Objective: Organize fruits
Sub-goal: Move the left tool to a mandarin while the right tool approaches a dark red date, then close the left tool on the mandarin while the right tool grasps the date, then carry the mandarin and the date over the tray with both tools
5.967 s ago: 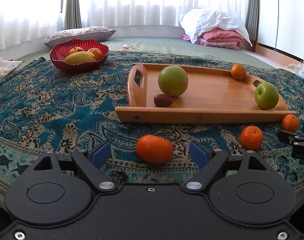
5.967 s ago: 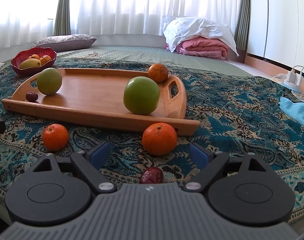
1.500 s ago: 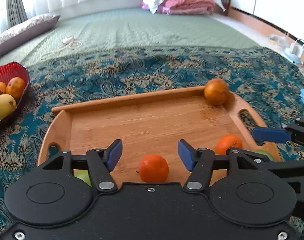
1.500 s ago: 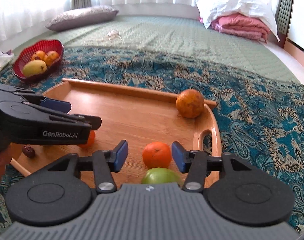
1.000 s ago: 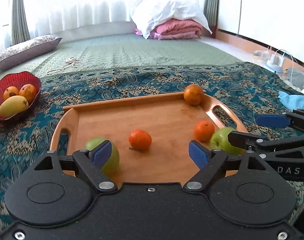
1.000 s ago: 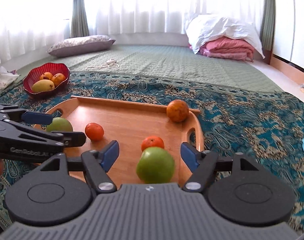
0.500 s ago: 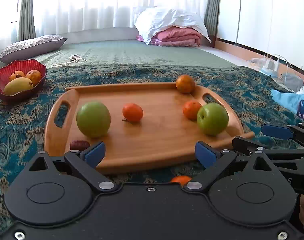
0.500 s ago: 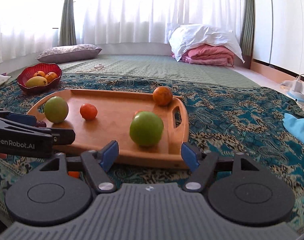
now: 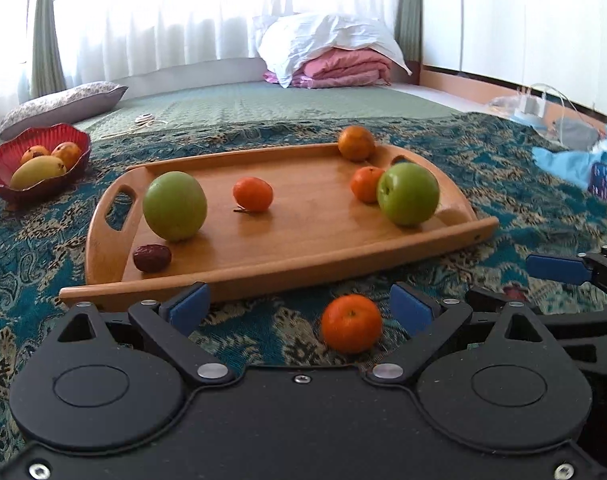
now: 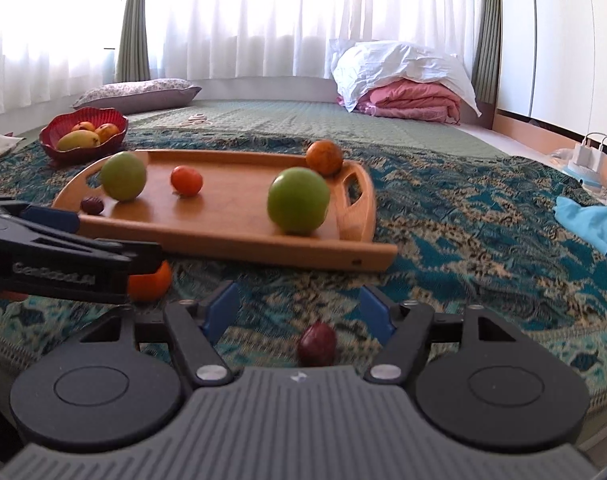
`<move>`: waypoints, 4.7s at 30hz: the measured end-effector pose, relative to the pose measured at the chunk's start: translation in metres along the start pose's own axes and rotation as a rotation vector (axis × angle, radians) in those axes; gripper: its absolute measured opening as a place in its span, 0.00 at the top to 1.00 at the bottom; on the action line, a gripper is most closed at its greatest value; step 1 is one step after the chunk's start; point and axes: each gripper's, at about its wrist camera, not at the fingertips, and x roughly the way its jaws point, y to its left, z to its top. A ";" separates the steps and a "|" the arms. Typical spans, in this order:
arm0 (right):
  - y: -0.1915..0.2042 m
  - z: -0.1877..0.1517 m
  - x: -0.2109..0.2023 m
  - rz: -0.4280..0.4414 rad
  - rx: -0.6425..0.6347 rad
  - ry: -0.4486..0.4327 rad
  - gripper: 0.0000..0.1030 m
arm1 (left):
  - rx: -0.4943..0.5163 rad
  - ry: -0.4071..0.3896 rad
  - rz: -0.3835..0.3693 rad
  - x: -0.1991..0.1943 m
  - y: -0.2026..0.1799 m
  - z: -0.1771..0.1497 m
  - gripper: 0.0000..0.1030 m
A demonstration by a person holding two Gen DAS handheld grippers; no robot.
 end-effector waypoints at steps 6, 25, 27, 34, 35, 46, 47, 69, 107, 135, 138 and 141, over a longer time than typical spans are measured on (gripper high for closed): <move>0.009 -0.012 -0.007 -0.017 0.002 -0.011 0.40 | 0.018 0.013 -0.032 0.000 -0.009 -0.006 0.10; -0.001 -0.025 -0.014 -0.079 0.086 -0.027 0.72 | -0.022 0.079 -0.087 0.006 -0.009 -0.008 0.53; -0.001 -0.026 -0.014 -0.072 0.088 -0.024 0.72 | -0.026 0.082 -0.088 0.007 -0.010 -0.007 0.53; -0.003 -0.026 -0.011 -0.066 0.097 -0.017 0.73 | -0.028 0.095 -0.090 0.011 -0.013 -0.008 0.54; -0.003 -0.026 -0.011 -0.066 0.098 -0.016 0.74 | -0.028 0.095 -0.089 0.012 -0.014 -0.008 0.55; -0.003 -0.023 -0.010 -0.065 0.091 -0.023 0.78 | -0.040 0.081 -0.056 0.012 -0.017 -0.005 0.69; -0.002 -0.021 -0.011 -0.065 0.088 -0.028 0.78 | -0.040 0.073 -0.052 0.010 -0.017 -0.003 0.69; 0.022 0.038 0.029 0.056 0.063 -0.067 0.78 | -0.089 0.036 0.090 0.020 0.028 0.032 0.69; 0.034 0.062 0.106 0.091 0.077 0.062 0.78 | -0.133 0.085 0.130 0.067 0.059 0.037 0.69; 0.038 0.074 0.132 0.093 0.056 0.107 0.78 | -0.192 0.103 0.124 0.091 0.071 0.053 0.69; 0.038 0.077 0.136 0.097 0.057 0.113 0.78 | -0.176 0.105 0.137 0.095 0.071 0.056 0.69; 0.038 0.077 0.138 0.097 0.056 0.121 0.78 | -0.165 0.105 0.140 0.097 0.071 0.055 0.68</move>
